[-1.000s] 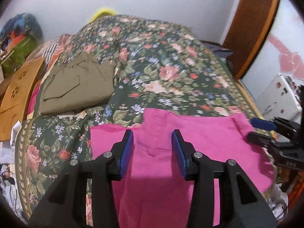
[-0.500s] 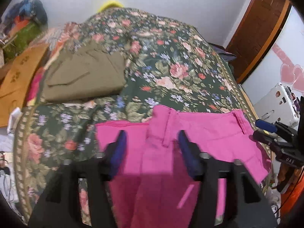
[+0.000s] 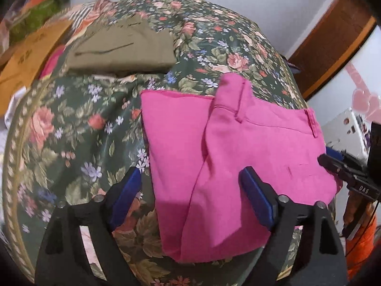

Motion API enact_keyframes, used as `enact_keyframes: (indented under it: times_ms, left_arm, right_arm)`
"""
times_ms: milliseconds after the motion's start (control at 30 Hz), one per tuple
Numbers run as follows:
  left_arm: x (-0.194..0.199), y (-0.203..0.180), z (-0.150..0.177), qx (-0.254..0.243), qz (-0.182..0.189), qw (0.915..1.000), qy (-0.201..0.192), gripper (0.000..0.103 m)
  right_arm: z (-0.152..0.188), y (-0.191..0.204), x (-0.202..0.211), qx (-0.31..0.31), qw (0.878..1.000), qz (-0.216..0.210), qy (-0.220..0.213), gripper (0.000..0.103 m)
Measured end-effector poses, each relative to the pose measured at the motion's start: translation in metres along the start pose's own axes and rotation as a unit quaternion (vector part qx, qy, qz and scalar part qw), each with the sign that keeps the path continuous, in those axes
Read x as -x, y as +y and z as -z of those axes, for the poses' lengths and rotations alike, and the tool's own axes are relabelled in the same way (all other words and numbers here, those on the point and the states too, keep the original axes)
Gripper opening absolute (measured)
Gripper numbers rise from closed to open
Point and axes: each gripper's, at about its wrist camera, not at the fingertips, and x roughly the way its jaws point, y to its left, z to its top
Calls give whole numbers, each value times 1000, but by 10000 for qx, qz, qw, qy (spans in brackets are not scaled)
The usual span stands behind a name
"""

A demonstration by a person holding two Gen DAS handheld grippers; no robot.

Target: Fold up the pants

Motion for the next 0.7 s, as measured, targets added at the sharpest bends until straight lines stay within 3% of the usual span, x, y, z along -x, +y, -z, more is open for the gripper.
enact_keyframes:
  times_ms: [233,300,433,567,700]
  left_arm:
    - [-13,5,2,171,277,9994,78,89]
    - [-15,6,3,237,483,9985,118,78]
    - [-17,8,1,362,721,9966,143,68]
    - [-13,-1,-1,199,703,9973,59,50]
    - [-7,-18,-4,-212,400,9989,-105,33]
  right_arm:
    - [4,-8,-9,-119,9998,-157,83,57]
    - [4,-9,-10,-125,9997,-179,104,58]
    - [4,-9,-12,-74,9997,-223,91,59]
    - [1,-5,-13,9,9995,-322,42,44]
    - [-2,4,-13,153,9995,-269,-66,31]
